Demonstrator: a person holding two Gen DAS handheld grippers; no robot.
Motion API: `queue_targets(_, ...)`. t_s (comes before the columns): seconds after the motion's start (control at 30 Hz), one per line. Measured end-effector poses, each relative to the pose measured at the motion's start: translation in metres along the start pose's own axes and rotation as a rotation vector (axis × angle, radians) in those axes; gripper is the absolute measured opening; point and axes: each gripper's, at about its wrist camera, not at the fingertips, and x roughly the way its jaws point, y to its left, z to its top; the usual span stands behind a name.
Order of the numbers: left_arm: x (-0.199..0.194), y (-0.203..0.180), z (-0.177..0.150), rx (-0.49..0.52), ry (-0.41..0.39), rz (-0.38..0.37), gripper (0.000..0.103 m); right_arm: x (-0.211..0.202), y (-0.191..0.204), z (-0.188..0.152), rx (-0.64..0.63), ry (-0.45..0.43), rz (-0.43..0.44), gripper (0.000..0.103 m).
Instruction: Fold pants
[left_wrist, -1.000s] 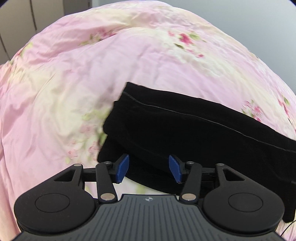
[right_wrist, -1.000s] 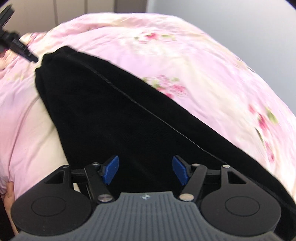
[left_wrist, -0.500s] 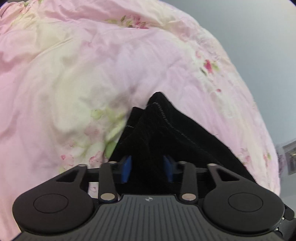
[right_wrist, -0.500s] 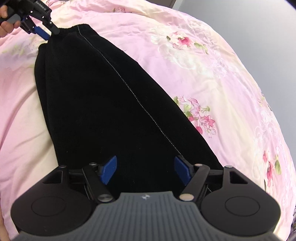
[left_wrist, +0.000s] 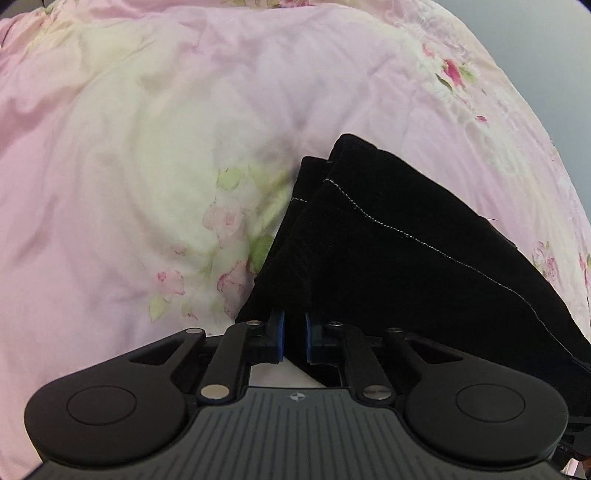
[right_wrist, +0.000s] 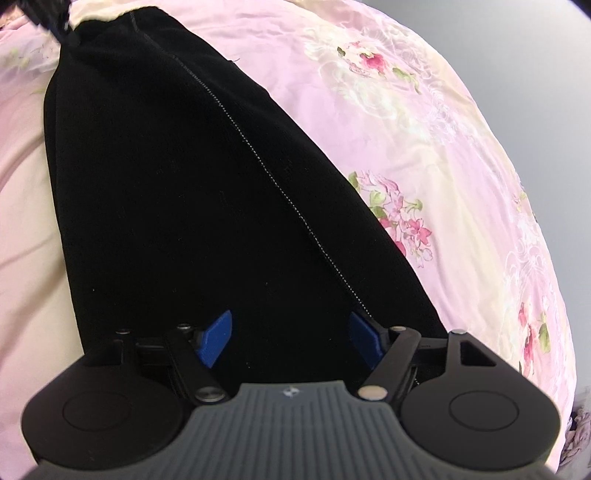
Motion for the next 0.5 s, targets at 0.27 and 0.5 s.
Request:
queue_targets(0.27, -0.035, 0.0, -0.009, -0.005, -0.044, 0.063, 0.084, -0.012, -0.007, 0.005, -0.012, -0.04, 0.041, 0.068)
queue_targets(0.5, -0.026, 0.007, -0.02, -0.102, -0.011, -0.08, 0.083, -0.008, -0.012, 0.032, -0.001, -0.072, 0.047, 0.068)
